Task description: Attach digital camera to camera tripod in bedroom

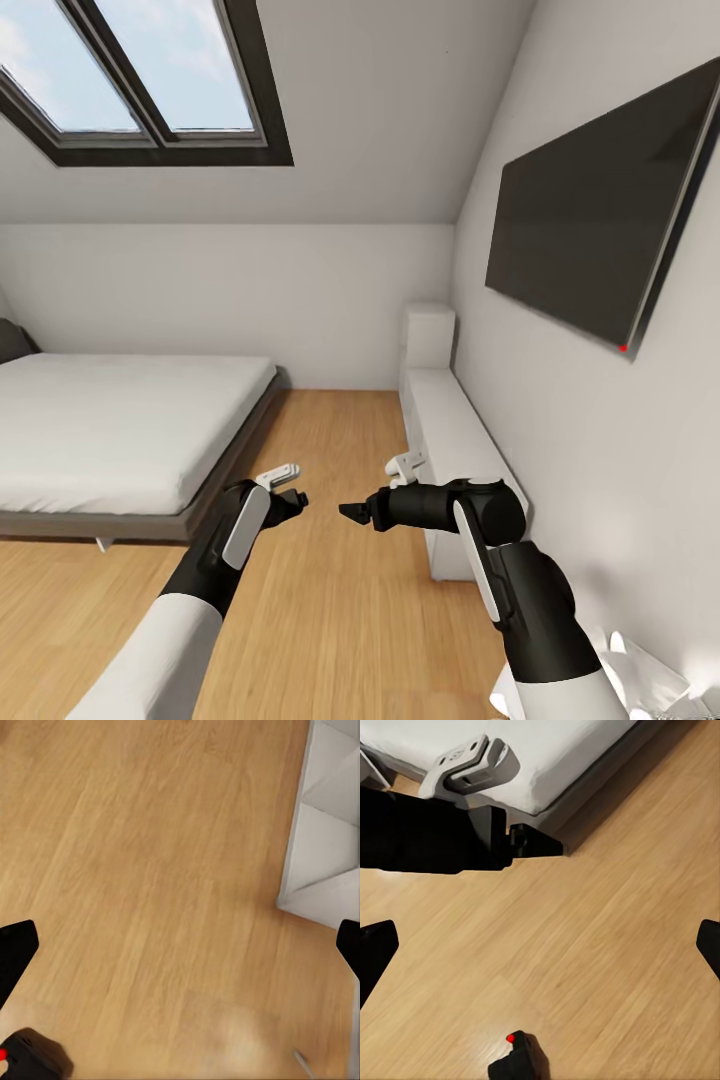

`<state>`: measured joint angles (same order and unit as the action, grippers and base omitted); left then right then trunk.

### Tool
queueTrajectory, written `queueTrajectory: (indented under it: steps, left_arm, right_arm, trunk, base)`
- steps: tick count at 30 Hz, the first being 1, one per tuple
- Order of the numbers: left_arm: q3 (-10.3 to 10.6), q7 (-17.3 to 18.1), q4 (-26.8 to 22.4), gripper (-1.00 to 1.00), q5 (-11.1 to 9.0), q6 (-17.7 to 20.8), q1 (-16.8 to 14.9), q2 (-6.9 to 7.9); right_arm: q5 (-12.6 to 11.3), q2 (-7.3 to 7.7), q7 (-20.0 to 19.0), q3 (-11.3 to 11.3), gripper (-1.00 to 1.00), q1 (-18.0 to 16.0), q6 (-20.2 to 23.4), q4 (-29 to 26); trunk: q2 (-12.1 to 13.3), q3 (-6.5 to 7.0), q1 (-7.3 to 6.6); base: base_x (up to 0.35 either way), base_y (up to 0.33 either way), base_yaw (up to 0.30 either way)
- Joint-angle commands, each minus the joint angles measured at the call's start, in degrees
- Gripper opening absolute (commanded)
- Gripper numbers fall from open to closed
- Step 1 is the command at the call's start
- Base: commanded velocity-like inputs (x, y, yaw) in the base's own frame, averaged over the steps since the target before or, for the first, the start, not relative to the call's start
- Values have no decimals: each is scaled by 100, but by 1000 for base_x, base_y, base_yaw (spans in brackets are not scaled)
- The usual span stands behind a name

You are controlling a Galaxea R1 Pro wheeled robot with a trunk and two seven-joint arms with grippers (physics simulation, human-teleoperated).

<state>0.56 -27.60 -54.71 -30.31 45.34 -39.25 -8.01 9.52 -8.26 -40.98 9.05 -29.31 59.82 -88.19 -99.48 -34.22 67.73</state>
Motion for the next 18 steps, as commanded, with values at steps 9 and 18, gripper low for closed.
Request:
queueTrajectory:
  steps: [9, 18]
  left_arm:
    - [5, -116, 4, 100, -214, -14, -3, -1]
    - [5, 67, 15, 100, -974, -15, -3, 33]
  right_arm:
    - [44, 62, -62, 0, 100, -5, 18, -6]
    - [33, 111, -67, 1, 100, -5, 18, -8]
  trunk:
    - [-366, -168, 198]
    - [-727, -330, 396]
  base:
    - [0, 0, 0]
    - [0, 0, 0]
